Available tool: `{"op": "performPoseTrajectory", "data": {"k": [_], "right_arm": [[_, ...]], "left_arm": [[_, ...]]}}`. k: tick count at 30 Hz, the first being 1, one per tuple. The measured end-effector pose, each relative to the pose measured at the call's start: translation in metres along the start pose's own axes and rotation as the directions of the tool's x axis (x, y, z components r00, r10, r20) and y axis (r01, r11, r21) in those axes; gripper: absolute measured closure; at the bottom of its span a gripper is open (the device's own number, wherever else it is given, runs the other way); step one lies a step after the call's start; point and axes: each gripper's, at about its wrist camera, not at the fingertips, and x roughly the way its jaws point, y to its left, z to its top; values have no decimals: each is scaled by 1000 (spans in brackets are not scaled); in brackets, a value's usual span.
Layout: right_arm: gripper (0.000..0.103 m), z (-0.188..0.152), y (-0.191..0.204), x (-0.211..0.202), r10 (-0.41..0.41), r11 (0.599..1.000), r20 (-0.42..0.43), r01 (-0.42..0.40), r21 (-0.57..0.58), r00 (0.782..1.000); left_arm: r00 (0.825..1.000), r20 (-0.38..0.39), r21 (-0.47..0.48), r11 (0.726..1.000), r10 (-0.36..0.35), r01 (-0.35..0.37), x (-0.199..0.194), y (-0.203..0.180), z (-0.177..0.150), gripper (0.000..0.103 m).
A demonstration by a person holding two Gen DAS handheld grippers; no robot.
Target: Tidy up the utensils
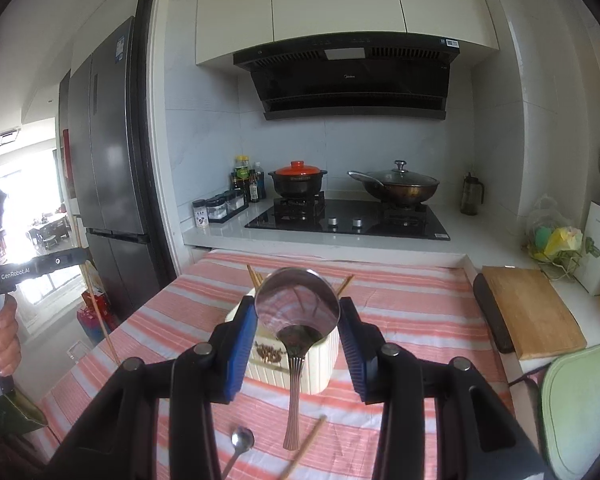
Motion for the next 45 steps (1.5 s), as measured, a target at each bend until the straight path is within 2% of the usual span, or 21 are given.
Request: {"op": "performPoseTrajectory", "data": {"k": [6, 12, 14, 19, 21, 24, 25, 26, 27, 28, 29, 32, 35, 36, 38, 42, 45], "right_arm": [[61, 49, -4, 50, 5, 1000, 48, -6, 18, 999], [61, 58, 0, 101, -19, 1000, 69, 20, -20, 997], [61, 50, -3, 122, -26, 999, 46, 27, -22, 999], [61, 15, -19, 170, -26, 999, -74, 28, 25, 997], [61, 2, -24, 186, -12, 999, -137, 18, 43, 990], [60, -13, -28, 208, -6, 998, -236, 19, 54, 972], [60, -16, -28, 214, -8, 998, -261, 24, 58, 965], [59, -16, -28, 217, -11, 998, -275, 29, 61, 961], [54, -14, -29, 219, -16, 997, -287, 36, 65, 958], [51, -9, -31, 217, -15, 996, -290, 39, 77, 957], [50, -3, -33, 213, -7, 995, -281, 34, 93, 960], [50, 13, -32, 183, 16, 994, -244, 11, 106, 970], [48, 12, -27, 140, 13, 998, -237, 1, 60, 971], [42, 5, -25, 124, 6, 999, -239, 3, 36, 971], [40, -18, -20, 94, -20, 1000, -252, 17, -16, 968], [40, -97, -9, 43, -112, 990, -294, 80, -120, 949], [40, -164, -2, 17, -133, 989, -361, 97, -116, 923]], "left_arm": [[997, 71, -11, 1000, -25, 26, 45, -14, 55, 99], [996, 85, -41, 999, -2, 6, 108, -20, 61, 99], [998, 56, -46, 999, 10, -8, 133, -20, 53, 99], [998, -55, -37, 999, 29, -31, 191, -19, 19, 99], [993, -116, -32, 999, 28, -32, 210, -20, 5, 99], [976, -214, -9, 1000, 24, -26, 233, -22, -12, 98], [969, -245, 3, 999, 33, -33, 238, -23, -16, 93], [961, -273, 12, 999, 42, -40, 242, -23, -19, 76], [955, -293, 14, 999, 51, -49, 242, -23, -20, 65], [953, -297, 12, 998, 59, -58, 236, -20, -22, 46], [955, -289, 11, 998, 66, -66, 228, -17, -22, 33], [955, -281, 31, 995, 96, -91, 191, -5, -29, 22], [943, -303, 61, 991, 136, -123, 145, 13, -54, 15], [936, -319, 73, 989, 148, -132, 130, 17, -68, 14], [918, -362, 90, 986, 163, -139, 104, 24, -103, 13], [887, -434, 55, 987, 158, -150, 65, 28, -181, 13], [873, -465, 11, 987, 146, -159, 48, 24, -231, 13]]}}
